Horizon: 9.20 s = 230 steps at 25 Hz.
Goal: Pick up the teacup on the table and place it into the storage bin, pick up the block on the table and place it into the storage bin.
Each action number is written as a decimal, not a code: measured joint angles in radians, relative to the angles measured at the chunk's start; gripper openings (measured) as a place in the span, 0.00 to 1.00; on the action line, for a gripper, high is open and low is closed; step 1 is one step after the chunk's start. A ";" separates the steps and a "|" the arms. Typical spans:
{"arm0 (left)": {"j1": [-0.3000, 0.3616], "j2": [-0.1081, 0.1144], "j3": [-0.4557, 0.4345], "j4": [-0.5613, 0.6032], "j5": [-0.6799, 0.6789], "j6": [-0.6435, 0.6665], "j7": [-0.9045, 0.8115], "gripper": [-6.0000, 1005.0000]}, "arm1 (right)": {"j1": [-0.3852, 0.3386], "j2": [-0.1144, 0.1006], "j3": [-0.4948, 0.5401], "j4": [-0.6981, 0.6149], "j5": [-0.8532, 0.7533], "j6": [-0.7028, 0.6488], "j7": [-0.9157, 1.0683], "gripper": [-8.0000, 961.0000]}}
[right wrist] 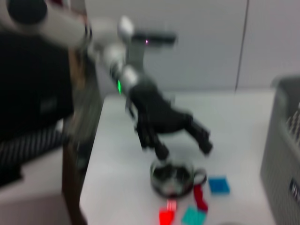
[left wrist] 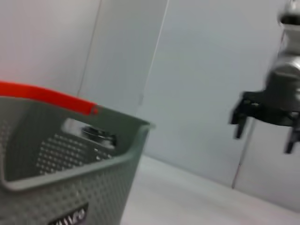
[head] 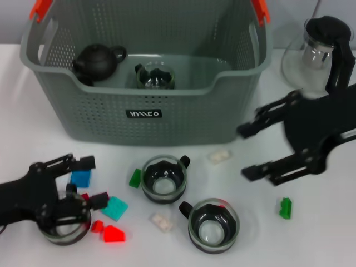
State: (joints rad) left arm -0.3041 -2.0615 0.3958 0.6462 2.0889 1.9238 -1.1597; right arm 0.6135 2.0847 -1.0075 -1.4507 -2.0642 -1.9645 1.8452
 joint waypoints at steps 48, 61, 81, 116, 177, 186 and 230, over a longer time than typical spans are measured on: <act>0.019 -0.008 -0.089 -0.004 0.010 0.021 0.008 0.86 | 0.299 0.028 -0.853 0.432 -0.335 0.575 0.349 0.73; 0.018 -0.008 -0.089 -0.003 0.004 0.021 0.008 0.85 | 0.305 0.027 -0.857 0.448 -0.328 0.593 0.358 0.19; 0.011 -0.009 -0.091 -0.008 0.000 0.009 0.004 0.85 | 0.136 0.000 0.010 0.422 -0.015 0.131 -0.183 0.06; -0.036 -0.024 -0.115 -0.064 -0.042 -0.018 0.007 0.84 | 0.669 0.018 -0.247 0.666 -0.527 1.076 0.575 0.06; -0.039 -0.026 -0.130 -0.092 -0.050 -0.042 0.011 0.83 | 0.712 0.040 -0.690 1.130 -0.280 1.551 0.541 0.09; -0.035 -0.026 -0.130 -0.093 -0.050 -0.042 0.011 0.83 | 0.710 0.038 -0.693 1.126 -0.274 1.554 0.554 0.14; -0.047 -0.017 -0.142 -0.090 -0.046 -0.045 0.009 0.82 | -0.265 -0.045 0.172 0.583 0.484 0.011 -0.525 0.80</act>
State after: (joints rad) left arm -0.3512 -2.0784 0.2535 0.5563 2.0430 1.8784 -1.1504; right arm 0.3485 2.0399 -0.8353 -0.8682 -1.5800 -1.9536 1.3199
